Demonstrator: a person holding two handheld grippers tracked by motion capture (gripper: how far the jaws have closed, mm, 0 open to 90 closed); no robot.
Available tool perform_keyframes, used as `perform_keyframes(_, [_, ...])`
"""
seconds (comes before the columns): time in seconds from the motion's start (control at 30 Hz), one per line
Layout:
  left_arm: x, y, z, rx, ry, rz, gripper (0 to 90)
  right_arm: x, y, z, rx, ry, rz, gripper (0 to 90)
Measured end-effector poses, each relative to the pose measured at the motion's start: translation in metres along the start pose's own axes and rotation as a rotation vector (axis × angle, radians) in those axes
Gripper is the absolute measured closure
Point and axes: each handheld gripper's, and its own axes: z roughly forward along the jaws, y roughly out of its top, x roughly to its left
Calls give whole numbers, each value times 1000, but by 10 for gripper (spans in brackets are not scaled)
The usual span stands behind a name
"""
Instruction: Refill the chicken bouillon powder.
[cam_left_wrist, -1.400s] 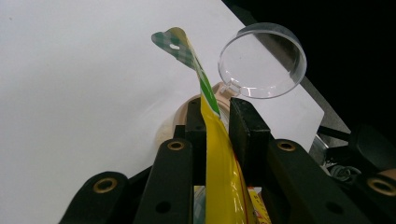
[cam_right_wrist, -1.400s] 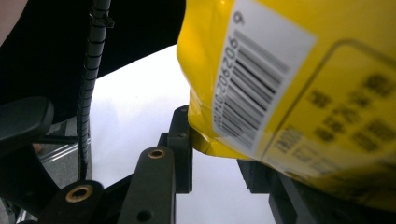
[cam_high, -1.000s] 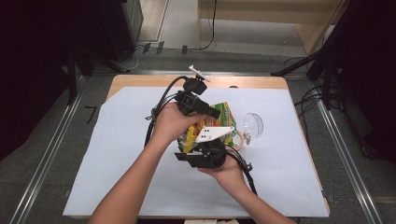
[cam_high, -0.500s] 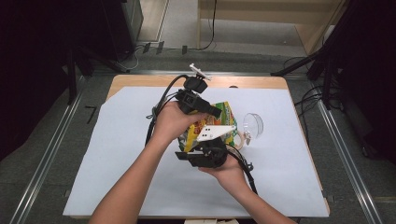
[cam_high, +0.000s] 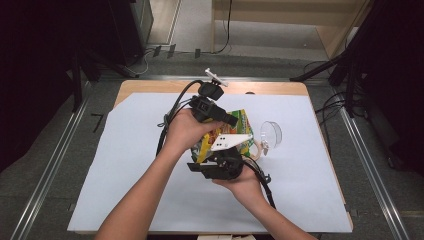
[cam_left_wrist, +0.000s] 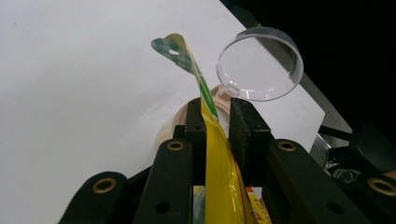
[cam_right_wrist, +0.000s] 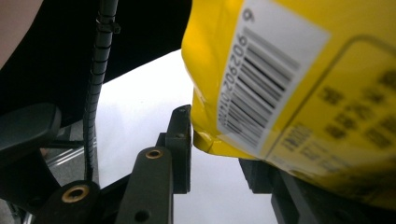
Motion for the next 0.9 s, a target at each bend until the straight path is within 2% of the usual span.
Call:
perform_keyframes(0.57, [-3, 3, 1, 14, 6, 12, 781, -1, 1, -1, 0, 17, 22, 723])
perform_keyframes(0.9, [-3, 5, 0, 10, 2, 4, 785, -2, 4, -3, 11, 18, 12, 723])
